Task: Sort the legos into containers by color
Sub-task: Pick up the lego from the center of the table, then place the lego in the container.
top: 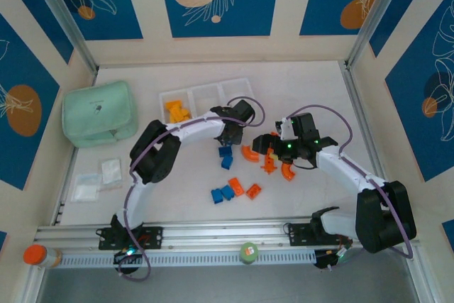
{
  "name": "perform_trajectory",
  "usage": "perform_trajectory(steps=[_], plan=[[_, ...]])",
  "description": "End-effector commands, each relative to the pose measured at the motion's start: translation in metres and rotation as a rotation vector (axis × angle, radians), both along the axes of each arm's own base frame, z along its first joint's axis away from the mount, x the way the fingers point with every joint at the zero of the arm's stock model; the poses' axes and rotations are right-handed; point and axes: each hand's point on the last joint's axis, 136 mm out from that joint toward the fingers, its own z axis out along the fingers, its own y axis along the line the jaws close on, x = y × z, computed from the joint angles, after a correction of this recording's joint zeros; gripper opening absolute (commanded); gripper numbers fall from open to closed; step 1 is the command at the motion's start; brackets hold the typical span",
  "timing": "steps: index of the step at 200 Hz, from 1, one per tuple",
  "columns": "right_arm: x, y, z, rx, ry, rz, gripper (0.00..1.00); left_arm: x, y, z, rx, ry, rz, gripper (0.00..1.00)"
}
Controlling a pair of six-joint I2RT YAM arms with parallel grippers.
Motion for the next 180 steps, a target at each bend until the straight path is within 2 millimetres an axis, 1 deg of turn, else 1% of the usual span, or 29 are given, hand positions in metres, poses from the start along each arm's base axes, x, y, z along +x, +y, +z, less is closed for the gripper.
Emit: perform_trajectory(steps=[1, 21, 44, 79, 87, 102, 120, 138, 154, 180], plan=[[-0.003, 0.002, 0.003, 0.020, 0.005, 0.016, 0.99, 0.004, 0.001, 0.004, 0.009, 0.010, -0.016, 0.43], [-0.003, 0.001, 0.006, 0.010, -0.004, 0.019, 0.99, 0.002, 0.001, 0.014, -0.006, 0.006, -0.016, 0.40], [-0.004, 0.001, 0.013, -0.008, -0.019, 0.035, 0.99, -0.004, 0.002, 0.032, -0.037, 0.009, -0.009, 0.39], [-0.003, 0.003, 0.025, -0.040, -0.050, 0.063, 0.99, -0.011, 0.014, 0.070, -0.091, -0.009, 0.034, 0.39], [-0.003, 0.005, 0.028, -0.043, -0.056, 0.072, 0.99, -0.011, 0.015, 0.078, -0.115, -0.014, 0.045, 0.39], [-0.002, 0.010, 0.033, -0.052, -0.068, 0.092, 0.99, -0.006, 0.026, 0.094, -0.153, -0.021, 0.093, 0.39], [0.002, 0.015, 0.037, -0.064, -0.086, 0.101, 0.99, 0.006, 0.041, 0.109, -0.181, -0.047, 0.157, 0.37], [0.008, 0.020, 0.041, -0.052, -0.096, 0.099, 0.99, 0.023, 0.055, 0.119, -0.195, -0.076, 0.211, 0.36], [0.013, 0.024, 0.043, -0.045, -0.103, 0.100, 0.99, 0.041, 0.063, 0.121, -0.205, -0.091, 0.249, 0.36], [0.025, 0.025, 0.045, -0.065, -0.115, 0.076, 0.99, 0.072, 0.074, 0.113, -0.213, -0.104, 0.307, 0.35]])
